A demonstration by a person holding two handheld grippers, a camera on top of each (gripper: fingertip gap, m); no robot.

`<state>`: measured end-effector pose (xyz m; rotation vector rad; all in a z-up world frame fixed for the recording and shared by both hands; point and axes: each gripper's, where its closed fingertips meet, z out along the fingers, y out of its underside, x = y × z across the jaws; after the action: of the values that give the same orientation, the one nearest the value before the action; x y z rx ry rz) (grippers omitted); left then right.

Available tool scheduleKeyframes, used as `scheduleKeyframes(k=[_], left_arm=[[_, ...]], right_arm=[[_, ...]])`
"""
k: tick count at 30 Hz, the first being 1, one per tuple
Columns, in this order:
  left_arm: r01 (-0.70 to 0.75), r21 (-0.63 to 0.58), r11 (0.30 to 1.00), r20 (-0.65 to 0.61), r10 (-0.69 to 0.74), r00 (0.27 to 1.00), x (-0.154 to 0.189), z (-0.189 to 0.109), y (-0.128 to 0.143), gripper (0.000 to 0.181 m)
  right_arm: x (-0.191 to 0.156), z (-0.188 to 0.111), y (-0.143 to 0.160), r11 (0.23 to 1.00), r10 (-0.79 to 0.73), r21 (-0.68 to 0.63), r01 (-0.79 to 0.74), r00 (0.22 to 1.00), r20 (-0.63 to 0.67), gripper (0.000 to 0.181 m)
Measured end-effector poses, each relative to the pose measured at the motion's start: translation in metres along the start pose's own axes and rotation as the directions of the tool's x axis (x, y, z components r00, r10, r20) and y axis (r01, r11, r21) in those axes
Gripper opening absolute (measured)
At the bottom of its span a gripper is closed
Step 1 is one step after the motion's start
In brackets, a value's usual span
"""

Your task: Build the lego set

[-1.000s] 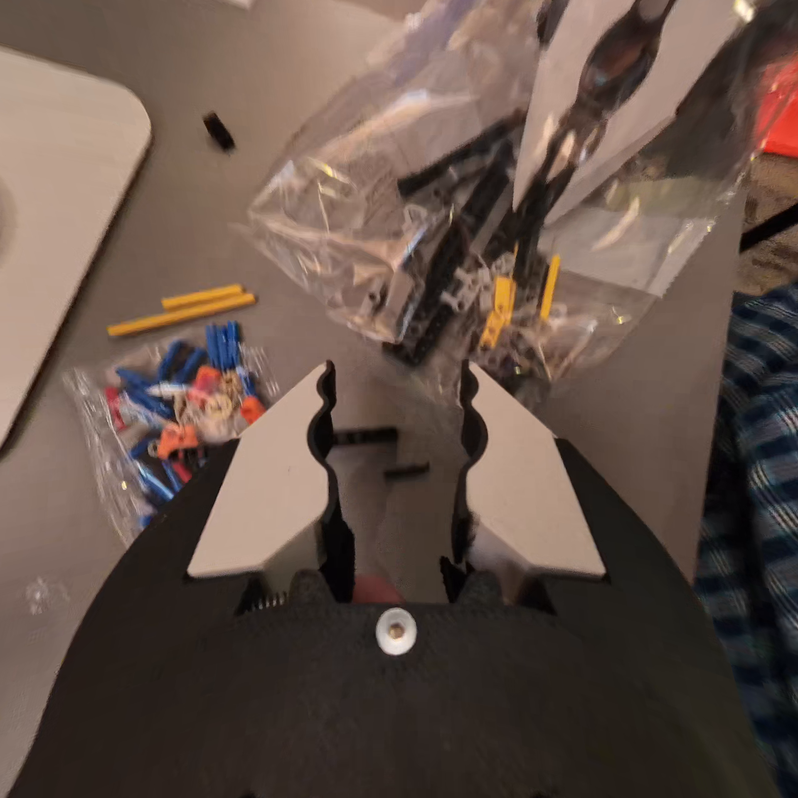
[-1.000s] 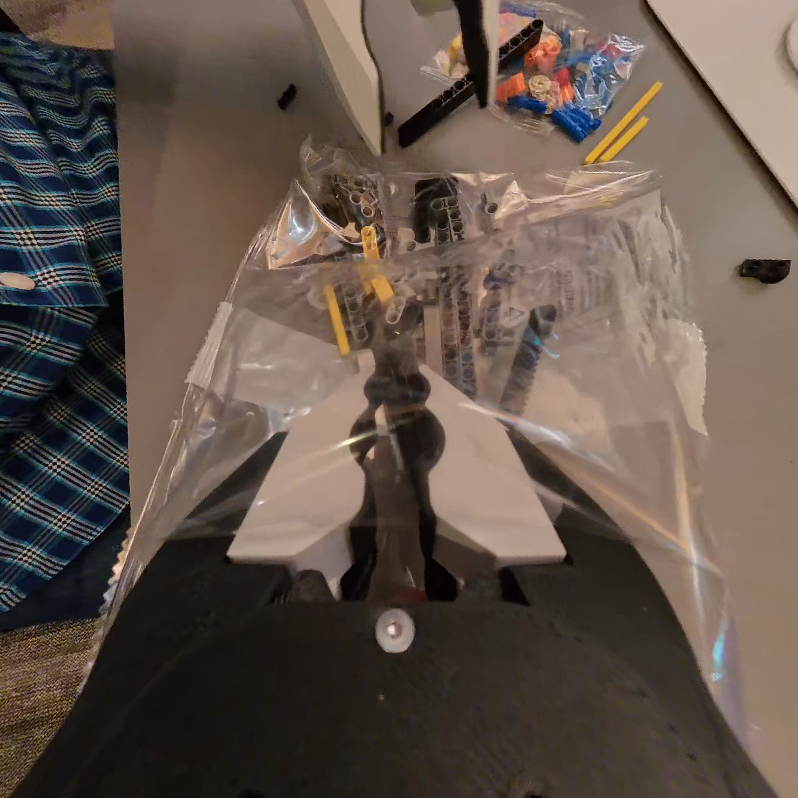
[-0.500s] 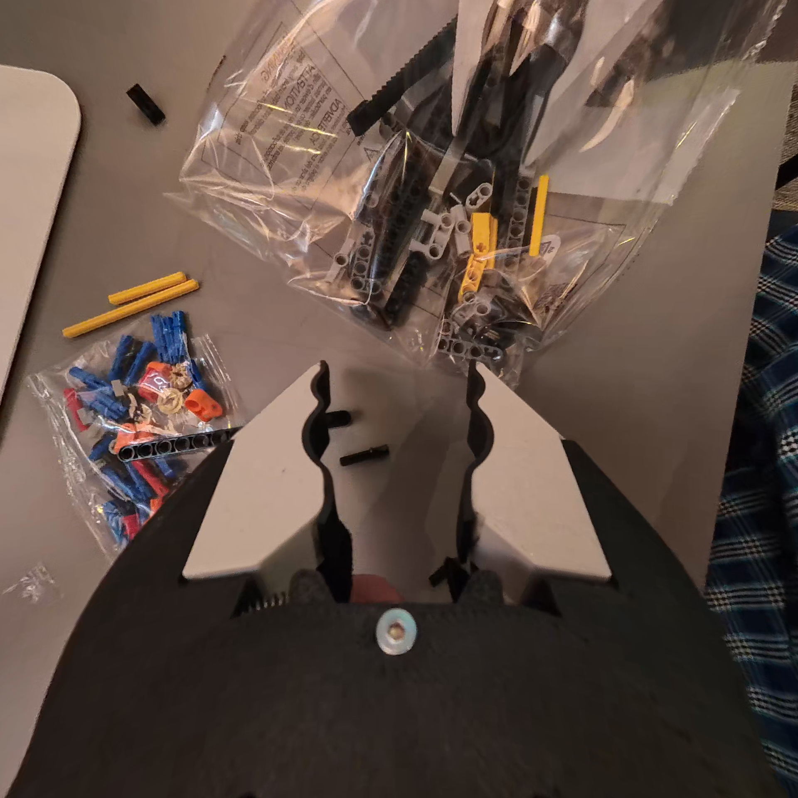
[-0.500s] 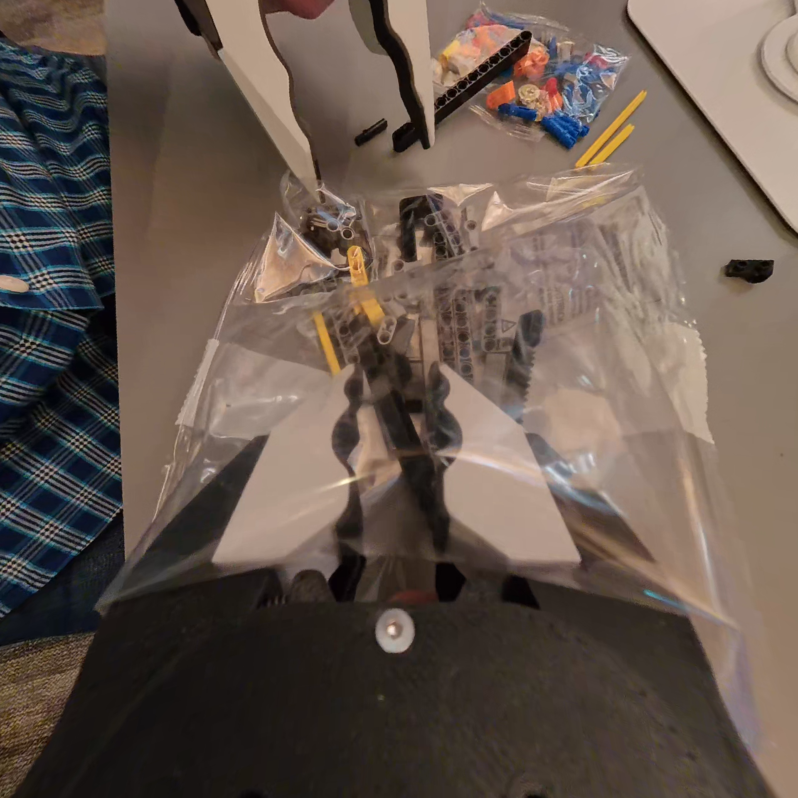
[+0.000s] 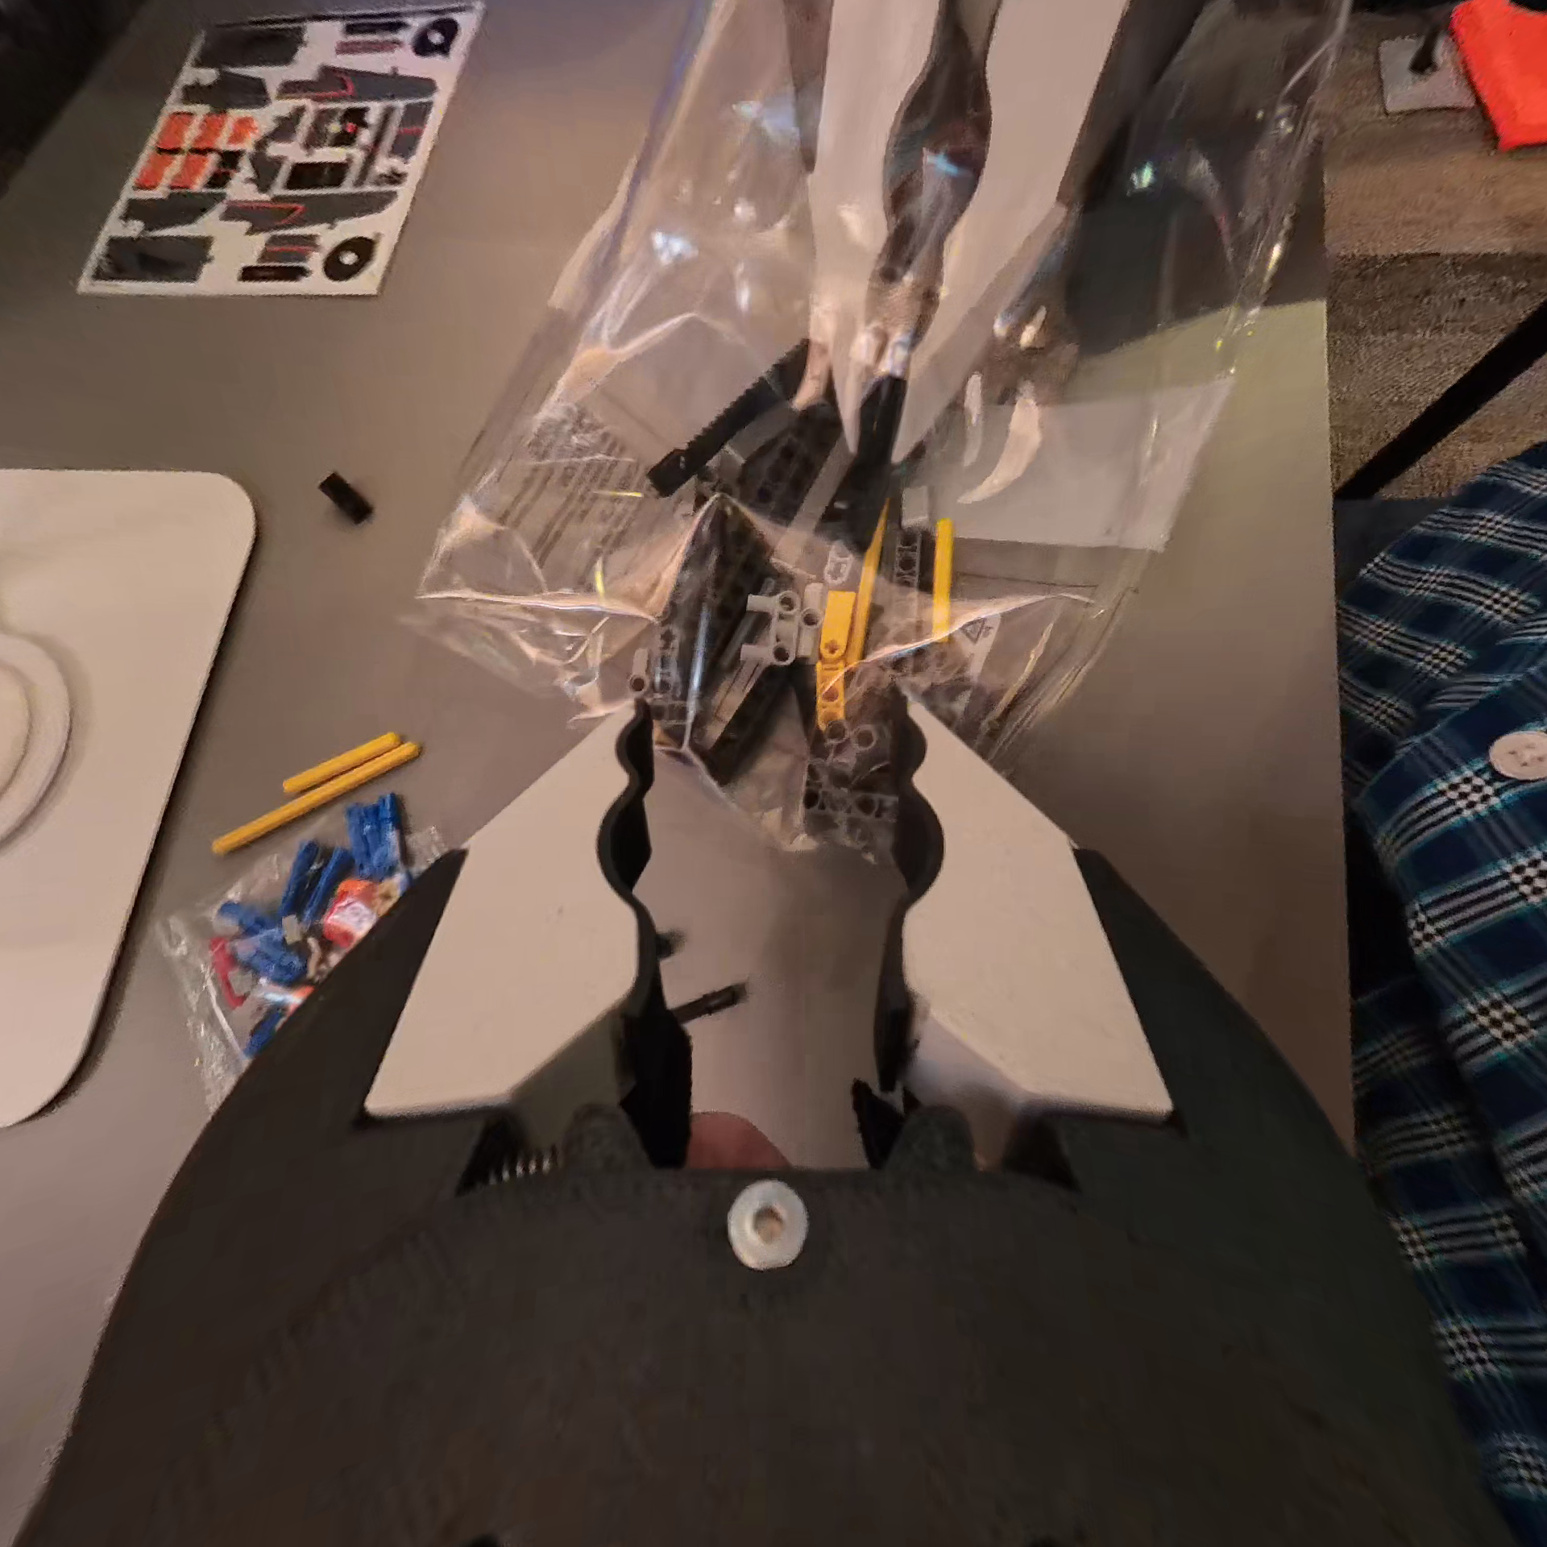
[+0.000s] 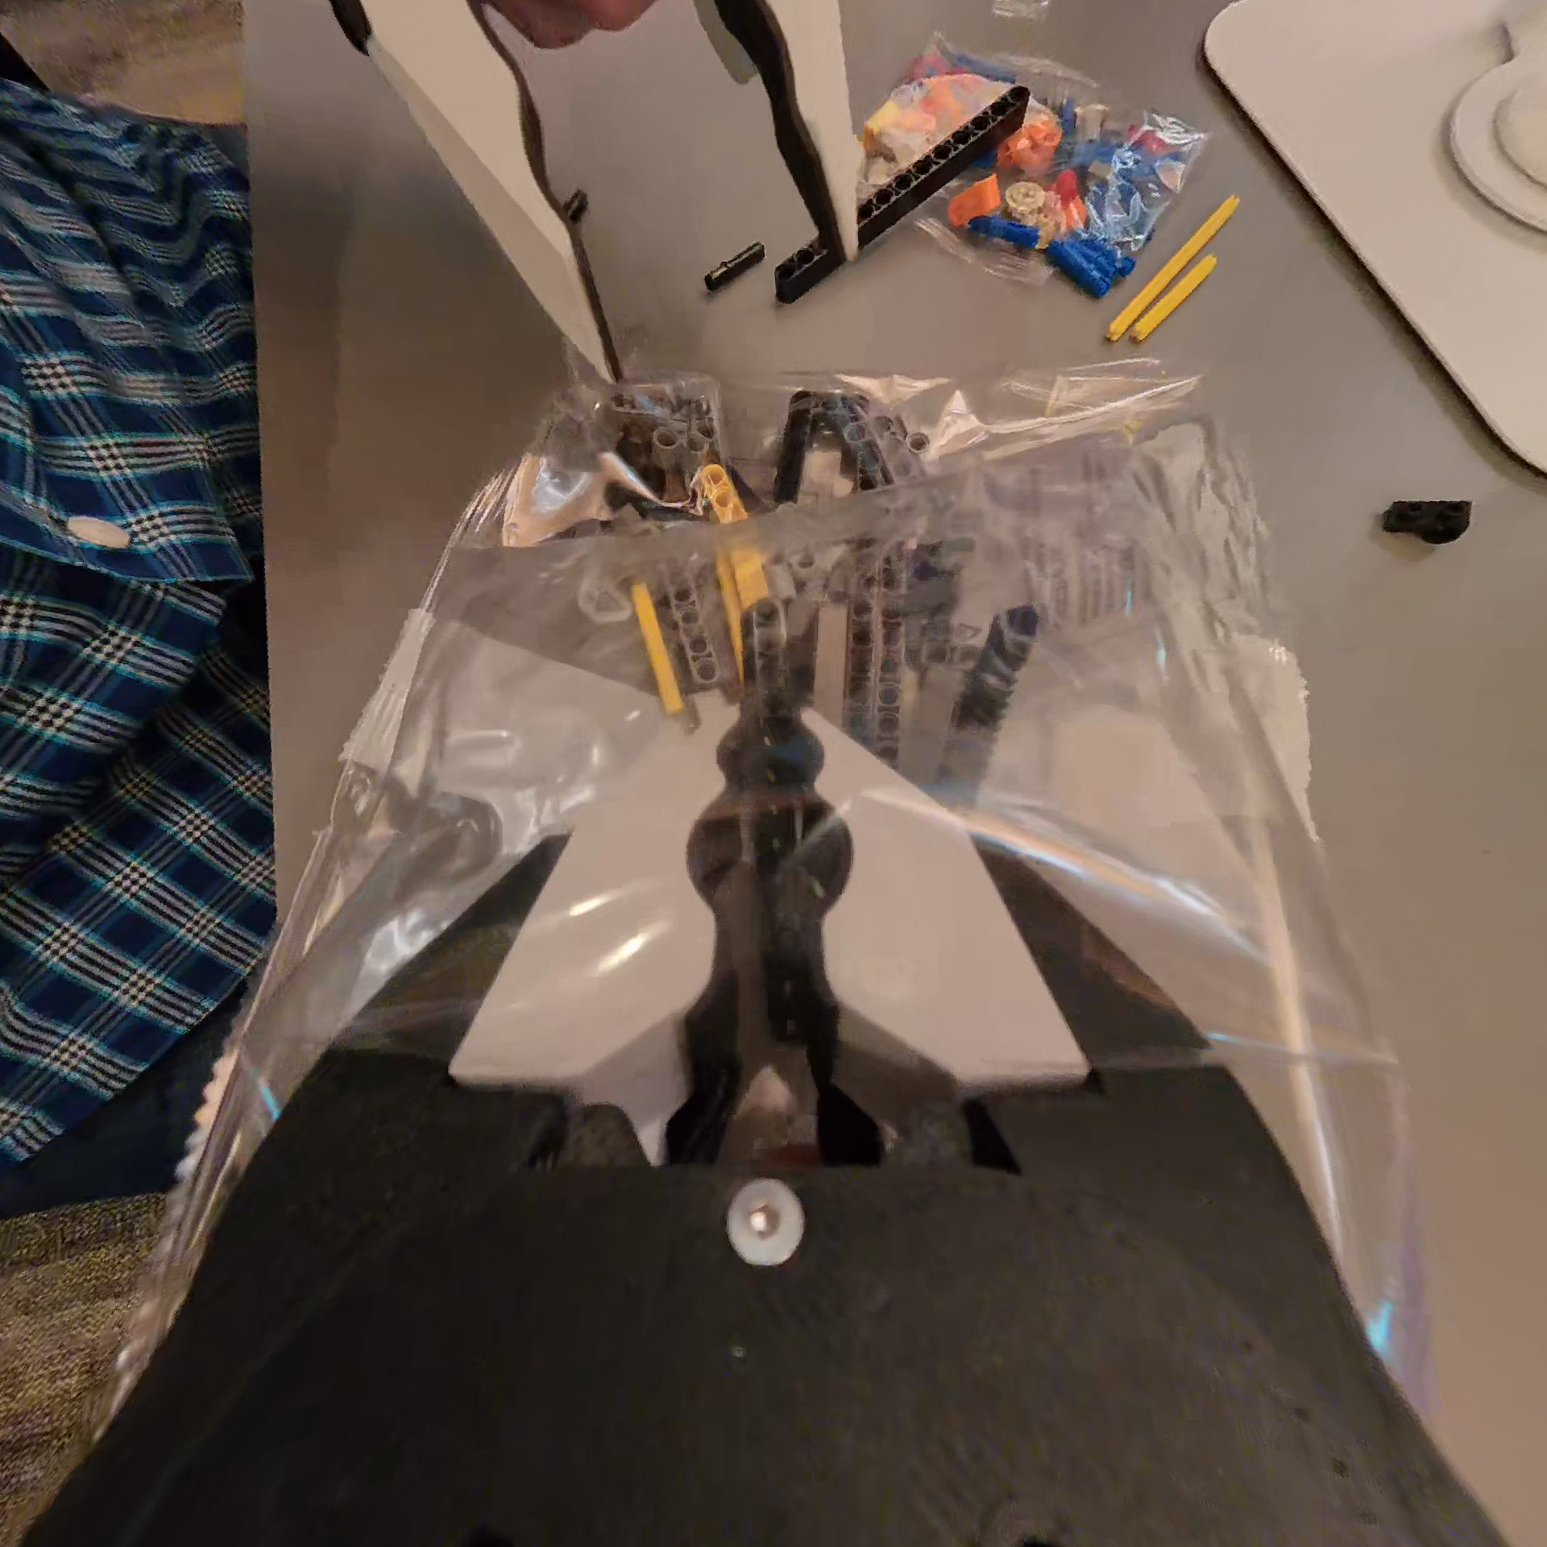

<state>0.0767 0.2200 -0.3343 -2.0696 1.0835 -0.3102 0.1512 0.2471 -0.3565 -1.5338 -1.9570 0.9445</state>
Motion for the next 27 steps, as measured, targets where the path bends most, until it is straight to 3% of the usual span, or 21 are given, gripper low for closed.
scheduleKeyframes(k=[1, 4, 9, 11, 14, 21, 27], left_arm=[[-0.002, -0.018, 1.0, -0.011, 0.002, 1.0, 0.002, 0.005, 0.002, 0.054], [-0.004, -0.087, 0.996, -0.04, 0.0, 0.999, 0.011, 0.019, 0.016, 0.052], [0.03, -0.091, 0.995, -0.046, -0.035, 0.998, 0.013, 0.023, 0.019, 0.052], [0.033, -0.092, 0.995, -0.046, -0.038, 0.998, 0.013, 0.023, 0.019, 0.052], [0.037, -0.087, 0.995, -0.036, -0.04, 0.999, 0.011, 0.023, 0.019, 0.056], [0.062, -0.078, 0.995, -0.051, -0.066, 0.997, 0.012, 0.025, 0.02, 0.057], [0.064, -0.076, 0.995, -0.054, -0.069, 0.996, 0.013, 0.026, 0.02, 0.057]], right_arm=[[-0.002, -0.001, 0.001, 1.0, -0.013, -0.006, 0.013, 1.0, 0.004, 0.004], [-0.005, -0.004, 0.006, 1.0, -0.011, -0.028, 0.012, 1.0, 0.025, 0.003], [-0.019, -0.01, 0.018, 0.996, 0.008, -0.088, 0.001, 0.994, 0.111, 0.004], [-0.023, -0.012, 0.018, 0.995, 0.025, -0.094, -0.012, 0.99, 0.141, 0.017], [-0.015, -0.015, 0.007, 0.998, 0.059, -0.034, -0.056, 0.993, 0.107, 0.033], [0.015, -0.004, 0.002, 0.994, 0.111, -0.01, -0.112, 0.99, -0.084, 0.028], [0.034, 0.008, 0.001, 0.985, 0.168, -0.018, -0.173, 0.971, -0.169, 0.008]])
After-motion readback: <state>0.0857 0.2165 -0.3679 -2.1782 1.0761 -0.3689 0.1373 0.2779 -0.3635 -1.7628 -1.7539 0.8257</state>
